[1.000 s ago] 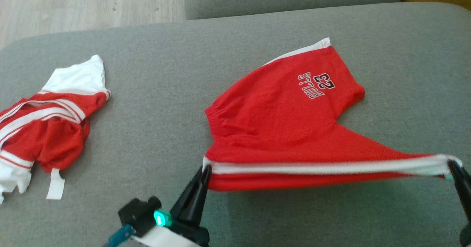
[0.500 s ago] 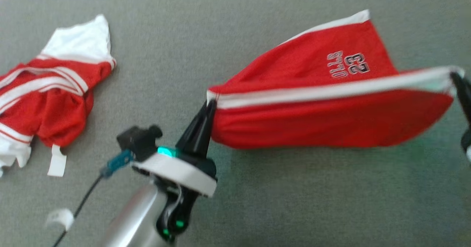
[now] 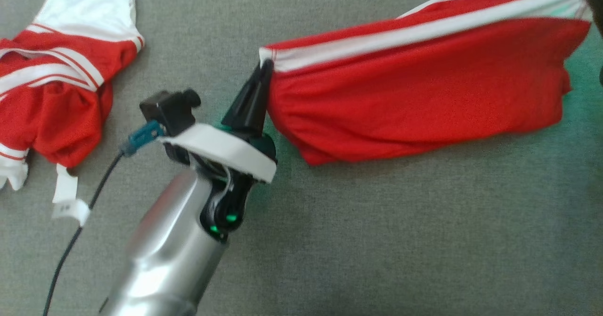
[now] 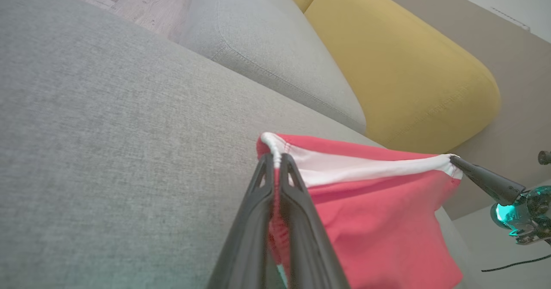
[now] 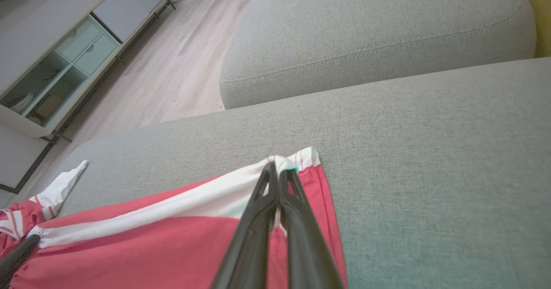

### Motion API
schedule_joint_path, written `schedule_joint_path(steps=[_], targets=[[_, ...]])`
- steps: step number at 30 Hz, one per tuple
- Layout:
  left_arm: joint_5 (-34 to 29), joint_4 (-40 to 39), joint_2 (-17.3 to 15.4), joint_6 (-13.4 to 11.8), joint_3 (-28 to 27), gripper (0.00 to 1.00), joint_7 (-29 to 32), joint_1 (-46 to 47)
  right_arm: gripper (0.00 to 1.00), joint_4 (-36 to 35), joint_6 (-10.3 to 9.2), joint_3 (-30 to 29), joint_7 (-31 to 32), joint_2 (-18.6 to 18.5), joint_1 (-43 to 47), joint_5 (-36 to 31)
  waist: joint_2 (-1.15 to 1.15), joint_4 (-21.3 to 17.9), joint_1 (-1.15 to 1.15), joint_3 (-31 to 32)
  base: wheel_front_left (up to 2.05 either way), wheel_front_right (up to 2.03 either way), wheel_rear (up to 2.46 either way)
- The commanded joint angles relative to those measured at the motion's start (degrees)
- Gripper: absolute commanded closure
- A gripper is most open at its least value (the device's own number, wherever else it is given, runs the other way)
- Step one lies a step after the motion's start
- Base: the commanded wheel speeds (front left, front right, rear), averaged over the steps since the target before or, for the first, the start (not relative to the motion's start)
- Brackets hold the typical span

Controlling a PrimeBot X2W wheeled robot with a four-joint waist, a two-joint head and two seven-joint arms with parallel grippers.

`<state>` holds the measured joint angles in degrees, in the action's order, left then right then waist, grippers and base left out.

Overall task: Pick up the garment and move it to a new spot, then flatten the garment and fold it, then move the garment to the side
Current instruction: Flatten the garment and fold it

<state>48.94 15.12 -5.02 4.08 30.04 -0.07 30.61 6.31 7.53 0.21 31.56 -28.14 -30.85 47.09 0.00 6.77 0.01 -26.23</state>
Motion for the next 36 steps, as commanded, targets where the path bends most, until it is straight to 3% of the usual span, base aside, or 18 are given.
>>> schedule_joint_path(steps=[1,9,10,11,12,13,18,25,31,36], targets=[[0.12,-1.11,-0.73,0.17,-2.07,1.0,-0.09,2.07,1.0,-1.01,-0.04,0.66,0.03,-1.88,-1.63,-0.44,0.0,0.34,-0.01,-1.46,0.0,0.0,0.0],[-0.93,3.75,-0.65,0.76,-1.82,1.0,-0.8,6.57,1.0,4.44,-0.04,7.59,-1.69,-2.49,-9.32,-1.35,0.0,-0.02,-0.01,-3.38,0.0,0.0,0.0],[-1.0,4.28,-0.6,0.81,-1.78,0.96,-1.02,6.81,0.95,5.0,-0.04,8.33,-2.12,-2.62,-9.94,-1.29,0.0,-0.09,-0.01,-3.41,0.0,0.0,0.0],[-0.99,4.89,-0.55,0.86,-1.6,0.73,-0.91,6.96,0.61,5.56,-0.04,9.07,-2.47,-2.77,-10.44,-1.08,0.0,-0.15,-0.01,-3.38,0.0,0.0,0.0],[-1.04,5.47,-0.51,0.86,-1.37,0.2,-0.74,7.06,0.0,6.0,-0.04,9.68,-3.08,-3.01,-10.92,-0.91,0.0,-0.21,-0.01,-3.3,0.0,0.0,0.0],[-1.17,5.93,-0.48,0.81,-1.24,0.0,-0.81,7.13,0.0,6.47,-0.04,10.08,-4.0,-3.17,-11.28,-0.77,0.0,-0.26,-0.01,-3.18,0.0,0.0,0.0],[-3.42,7.43,-0.98,0.1,-0.22,0.0,-2.66,6.68,0.0,7.68,-0.04,11.73,-8.69,-4.6,-10.77,-0.03,0.0,-0.24,-0.01,-1.38,0.0,0.0,0.0],[-11.07,6.25,-3.22,-4.44,1.23,0.0,-12.06,0.64,0.0,4.1,-0.04,13.54,-13.7,-6.12,-1.66,-0.25,0.0,-0.66,-0.01,3.6,0.0,0.0,0.0],[-18.76,-1.49,-3.56,-10.49,-1.82,0.0,-14.86,-9.2,0.0,1.16,-0.04,9.27,-17.31,-4.46,10.31,-2.18,0.0,0.1,-0.01,7.53,0.0,0.0,0.0],[-27.46,-11.29,-2.54,-12.6,-5.57,0.0,-14.91,-18.35,0.0,1.02,-0.04,1.55,-17.95,-0.06,17.27,-5.35,0.0,2.24,-0.01,8.43,0.0,0.0,0.0]])
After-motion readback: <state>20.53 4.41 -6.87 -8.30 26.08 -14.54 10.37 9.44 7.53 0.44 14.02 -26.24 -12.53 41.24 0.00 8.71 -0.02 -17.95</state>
